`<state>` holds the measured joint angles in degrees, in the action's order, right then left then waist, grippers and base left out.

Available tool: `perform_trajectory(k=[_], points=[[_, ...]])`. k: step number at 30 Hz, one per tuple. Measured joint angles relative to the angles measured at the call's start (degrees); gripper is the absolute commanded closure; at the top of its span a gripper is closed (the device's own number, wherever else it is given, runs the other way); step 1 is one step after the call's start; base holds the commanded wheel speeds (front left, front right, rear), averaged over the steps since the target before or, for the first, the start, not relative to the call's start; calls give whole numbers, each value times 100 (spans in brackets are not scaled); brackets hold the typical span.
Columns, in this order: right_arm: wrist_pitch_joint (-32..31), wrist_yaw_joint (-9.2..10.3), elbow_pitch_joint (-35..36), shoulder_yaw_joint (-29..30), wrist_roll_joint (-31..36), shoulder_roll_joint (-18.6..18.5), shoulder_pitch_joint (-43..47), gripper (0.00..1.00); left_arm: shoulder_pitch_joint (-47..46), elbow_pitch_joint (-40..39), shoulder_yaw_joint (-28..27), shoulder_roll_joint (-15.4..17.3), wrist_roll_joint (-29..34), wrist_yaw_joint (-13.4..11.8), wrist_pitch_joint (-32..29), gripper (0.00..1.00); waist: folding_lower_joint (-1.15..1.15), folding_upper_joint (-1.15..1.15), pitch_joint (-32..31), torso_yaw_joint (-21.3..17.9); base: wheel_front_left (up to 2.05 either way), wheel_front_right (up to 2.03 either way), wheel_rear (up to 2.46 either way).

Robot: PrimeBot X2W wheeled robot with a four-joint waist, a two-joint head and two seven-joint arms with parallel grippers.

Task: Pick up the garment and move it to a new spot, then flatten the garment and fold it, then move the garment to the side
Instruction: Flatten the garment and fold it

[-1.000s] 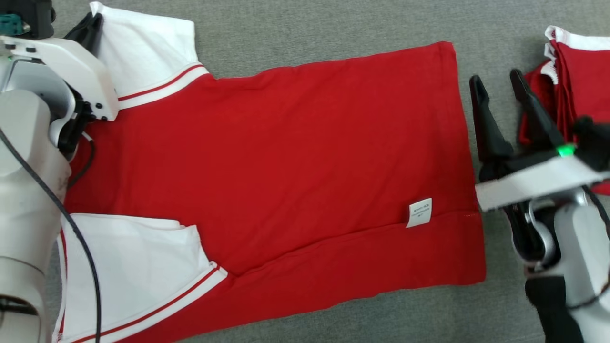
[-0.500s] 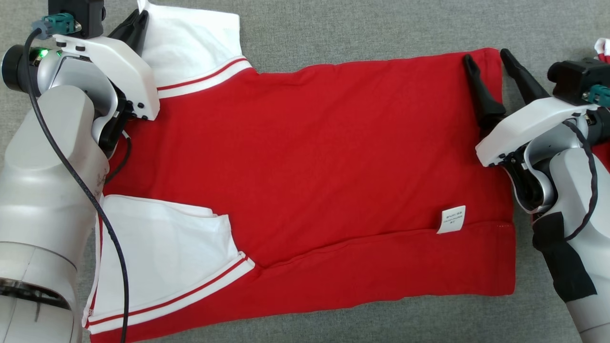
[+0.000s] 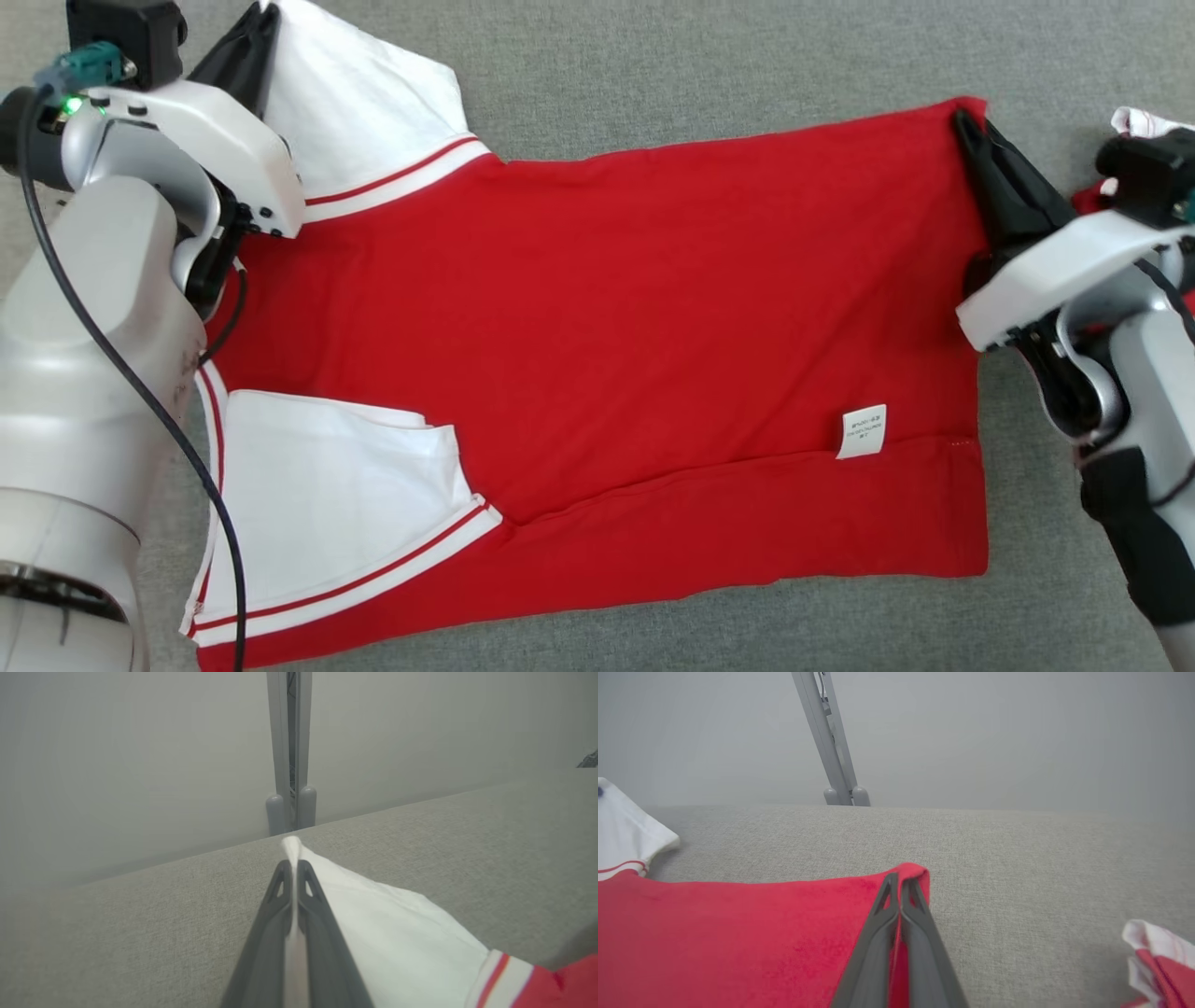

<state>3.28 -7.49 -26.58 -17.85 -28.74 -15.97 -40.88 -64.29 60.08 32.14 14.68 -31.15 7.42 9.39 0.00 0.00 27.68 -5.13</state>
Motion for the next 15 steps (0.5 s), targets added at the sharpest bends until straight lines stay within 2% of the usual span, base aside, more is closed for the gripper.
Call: perform_trajectory(k=[3, 9, 15], points=[[-103, 0, 487, 104, -48, -127, 389, 100, 268, -261, -34, 20, -23, -13, 199, 100, 0, 0, -82, 66, 0, 0, 0], [-382, 0, 1538, 469, -207, -231, 1465, 100, 1252, -1318, -133, 207, -109, -270, 431, 100, 0, 0, -262, 213, 0, 0, 0], [-832, 0, 2274, 921, -307, -187, 2446, 100, 2619, -3115, -282, 646, -257, -772, 387, 100, 0, 0, -422, 359, 0, 0, 0]])
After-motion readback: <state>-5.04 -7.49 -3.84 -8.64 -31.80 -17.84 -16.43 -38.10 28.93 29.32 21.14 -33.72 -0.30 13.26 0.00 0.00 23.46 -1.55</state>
